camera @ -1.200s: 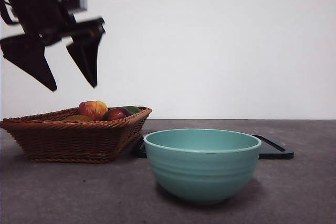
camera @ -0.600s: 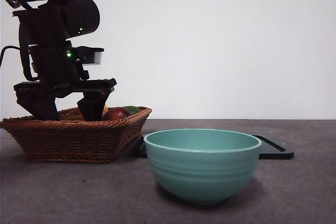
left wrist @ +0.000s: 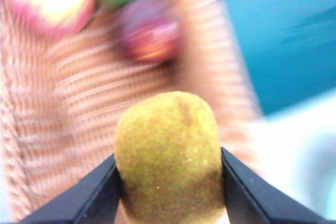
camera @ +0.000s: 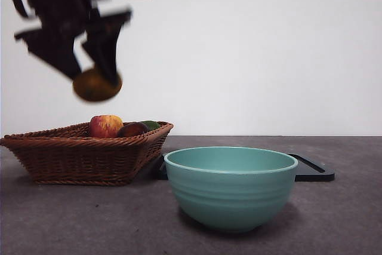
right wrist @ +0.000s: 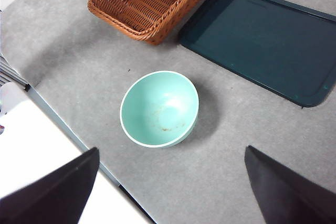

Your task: Pick up the wifruite, put it on the bowl, pick up the plate, put it on desk

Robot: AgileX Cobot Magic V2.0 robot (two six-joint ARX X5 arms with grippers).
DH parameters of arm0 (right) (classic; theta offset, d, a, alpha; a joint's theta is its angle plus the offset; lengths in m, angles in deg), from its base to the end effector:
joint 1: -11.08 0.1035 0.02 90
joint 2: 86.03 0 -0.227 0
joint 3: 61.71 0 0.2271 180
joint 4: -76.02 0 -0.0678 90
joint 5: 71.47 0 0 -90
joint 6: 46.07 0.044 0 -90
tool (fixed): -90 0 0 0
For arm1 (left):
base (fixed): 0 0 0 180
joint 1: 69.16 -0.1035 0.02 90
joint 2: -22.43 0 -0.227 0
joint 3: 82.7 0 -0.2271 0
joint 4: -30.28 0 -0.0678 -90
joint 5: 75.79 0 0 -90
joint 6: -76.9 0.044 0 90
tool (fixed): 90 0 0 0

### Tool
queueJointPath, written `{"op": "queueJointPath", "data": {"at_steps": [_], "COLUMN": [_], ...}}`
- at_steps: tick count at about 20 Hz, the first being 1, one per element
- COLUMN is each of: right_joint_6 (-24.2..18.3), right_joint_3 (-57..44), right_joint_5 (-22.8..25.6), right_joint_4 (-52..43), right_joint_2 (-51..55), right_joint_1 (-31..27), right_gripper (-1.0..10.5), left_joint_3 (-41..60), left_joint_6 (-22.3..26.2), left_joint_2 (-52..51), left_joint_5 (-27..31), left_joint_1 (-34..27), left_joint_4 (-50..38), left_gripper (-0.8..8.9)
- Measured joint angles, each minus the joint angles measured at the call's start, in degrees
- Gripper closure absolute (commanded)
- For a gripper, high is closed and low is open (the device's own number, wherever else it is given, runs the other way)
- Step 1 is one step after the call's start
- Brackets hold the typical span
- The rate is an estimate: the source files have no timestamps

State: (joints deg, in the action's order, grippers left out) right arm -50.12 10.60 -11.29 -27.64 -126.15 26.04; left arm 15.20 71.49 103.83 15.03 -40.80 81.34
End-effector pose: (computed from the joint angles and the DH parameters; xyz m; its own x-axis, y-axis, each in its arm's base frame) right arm 0.1051 0.0507 0.2969 0.4730 0.6411 -0.6043 -0.6148 0.7315 0.2948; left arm 0.2506 -0.1346 0.2446 0.5681 -0.2904 -0.7700 0.4010 0.9148 -0.0492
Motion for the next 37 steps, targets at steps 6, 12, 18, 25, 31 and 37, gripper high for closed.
{"op": "queueJointPath", "data": {"at_steps": [6,12,18,25,31,37], "right_joint_6": [0.0,0.0,0.0,0.0,0.0,0.0], "right_joint_3": [0.0,0.0,0.0,0.0,0.0,0.0], "right_joint_5": [0.0,0.0,0.0,0.0,0.0,0.0], "right_joint_4": [-0.4,-0.4,-0.4,-0.4,-0.4,-0.4], "right_joint_2": [0.0,0.0,0.0,0.0,0.0,0.0], "right_joint_1": [0.0,0.0,0.0,0.0,0.0,0.0], "right_gripper": [5.0,5.0,5.0,5.0,5.0,5.0], "left_joint_3": [-0.2,-0.2,-0.2,-0.2,-0.2,-0.2], "left_joint_6": [-0.9,-1.2,-1.2,-0.9,-0.2,-0.1], "left_joint_2": [-7.1,3.3,13.3,18.0,18.1,18.1], "left_joint_5": [-7.9,-7.8,-6.6,-4.8,-4.8,-4.8], "left_joint_1": [15.6,23.1,25.6,26.2,26.2,26.4], "left_joint_4": [3.5,1.1,-3.8,-4.4,-4.5,-4.6], "left_gripper": [6.40,6.39,6.36,6.23,5.01,5.01]}}
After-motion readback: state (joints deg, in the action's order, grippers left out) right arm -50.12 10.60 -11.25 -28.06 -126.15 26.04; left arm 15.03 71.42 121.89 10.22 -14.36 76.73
